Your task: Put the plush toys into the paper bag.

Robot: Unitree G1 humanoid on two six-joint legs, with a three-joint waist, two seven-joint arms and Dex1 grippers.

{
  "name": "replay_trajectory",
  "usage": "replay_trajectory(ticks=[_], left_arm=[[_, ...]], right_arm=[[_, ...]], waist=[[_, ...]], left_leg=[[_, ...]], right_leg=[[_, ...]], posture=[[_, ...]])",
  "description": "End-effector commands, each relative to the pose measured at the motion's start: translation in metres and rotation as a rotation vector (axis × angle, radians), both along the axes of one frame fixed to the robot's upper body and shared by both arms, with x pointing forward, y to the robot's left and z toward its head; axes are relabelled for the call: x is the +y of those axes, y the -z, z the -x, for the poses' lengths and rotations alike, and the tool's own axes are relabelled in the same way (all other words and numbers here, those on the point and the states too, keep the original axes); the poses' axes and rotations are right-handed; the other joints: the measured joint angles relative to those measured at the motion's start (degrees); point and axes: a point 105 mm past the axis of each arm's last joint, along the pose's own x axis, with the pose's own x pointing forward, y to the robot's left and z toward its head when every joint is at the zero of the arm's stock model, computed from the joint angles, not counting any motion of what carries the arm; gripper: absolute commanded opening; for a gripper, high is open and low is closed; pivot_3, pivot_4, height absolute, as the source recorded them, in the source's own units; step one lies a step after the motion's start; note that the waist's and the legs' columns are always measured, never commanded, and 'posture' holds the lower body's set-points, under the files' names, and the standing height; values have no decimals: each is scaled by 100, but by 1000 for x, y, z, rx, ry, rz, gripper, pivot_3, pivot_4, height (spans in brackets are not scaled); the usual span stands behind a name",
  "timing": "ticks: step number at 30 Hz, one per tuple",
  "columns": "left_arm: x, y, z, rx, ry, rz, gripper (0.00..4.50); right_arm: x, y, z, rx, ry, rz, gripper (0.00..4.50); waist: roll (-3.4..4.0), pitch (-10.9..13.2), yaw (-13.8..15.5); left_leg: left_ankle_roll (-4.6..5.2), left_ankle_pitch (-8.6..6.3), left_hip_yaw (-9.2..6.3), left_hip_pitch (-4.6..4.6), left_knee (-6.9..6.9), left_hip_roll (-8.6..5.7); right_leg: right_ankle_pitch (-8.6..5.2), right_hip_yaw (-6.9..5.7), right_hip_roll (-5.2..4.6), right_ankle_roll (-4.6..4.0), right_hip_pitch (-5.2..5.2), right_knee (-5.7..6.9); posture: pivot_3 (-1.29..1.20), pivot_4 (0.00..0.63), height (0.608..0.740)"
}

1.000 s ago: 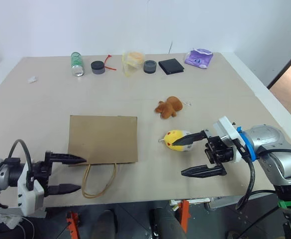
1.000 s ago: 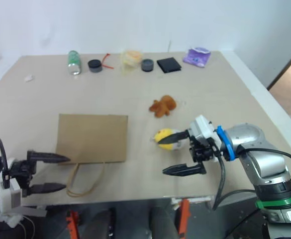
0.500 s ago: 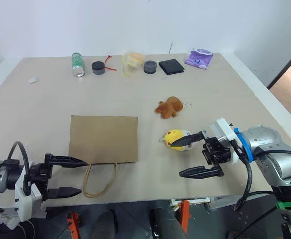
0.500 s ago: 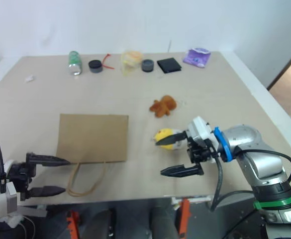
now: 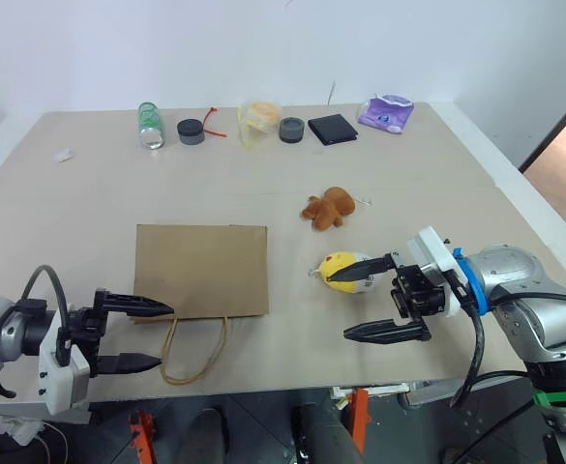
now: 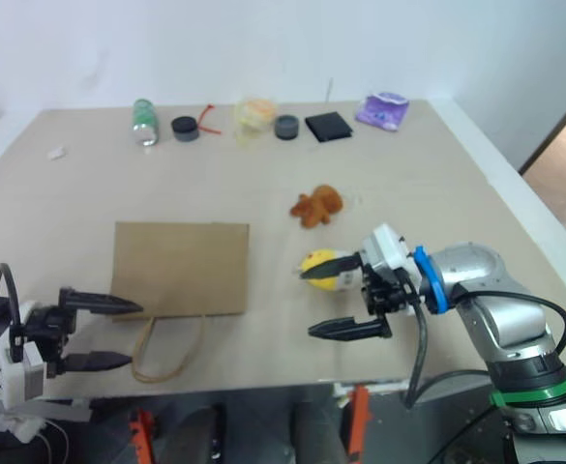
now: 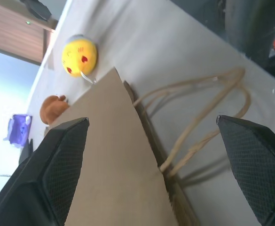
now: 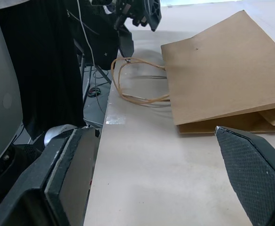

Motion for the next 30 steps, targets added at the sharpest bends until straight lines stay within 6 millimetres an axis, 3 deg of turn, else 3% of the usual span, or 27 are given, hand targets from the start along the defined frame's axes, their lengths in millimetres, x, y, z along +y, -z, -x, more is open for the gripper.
replay_trajectory(ticks=[1,10,13,19,23,29,30], left_arm=[[-5,-1,-2,-20,26,6,4500],[-23,-5,-5,-22,80,41,4500],[-25,-4,-6,-8,85,37,3228],[-27,-5,-10,-5,72,39,74],[-27,-9,-16,-13,36,74,26],[-46,-53,-52,45,-179,395,26],[-51,-62,-55,45,-199,443,0]], right_arm=[[5,-9,1,-52,-24,-12,4416],[5,-9,3,-49,-14,-19,4416],[4,-9,2,-50,-12,-21,4500],[5,-9,1,-50,-10,-22,4500],[7,-9,4,-39,-7,-37,4500],[24,-16,0,-26,113,-164,4500],[26,-18,0,-20,139,-191,3944]], waist=[[-1,-1,0],[-2,-1,-3],[-2,-1,-2],[-3,-1,-2],[-3,-2,-2],[-15,-6,0],[-16,-7,0]], left_leg=[[0,0,0,0,0,0],[0,0,0,0,0,0],[0,0,0,0,0,0],[0,0,0,0,0,-1],[0,0,0,0,0,-1],[1,1,-2,-2,2,-1],[1,1,-2,-3,4,-1]], right_leg=[[0,0,0,1,0,0],[5,5,2,8,0,0],[6,5,4,10,0,0],[6,8,4,10,1,0],[7,8,5,11,1,0],[15,11,10,24,1,0],[17,14,11,28,2,0]], posture=[[0,150,740],[0,150,740],[0,150,740],[0,150,740],[0,150,740],[0,150,740],[0,150,740]])
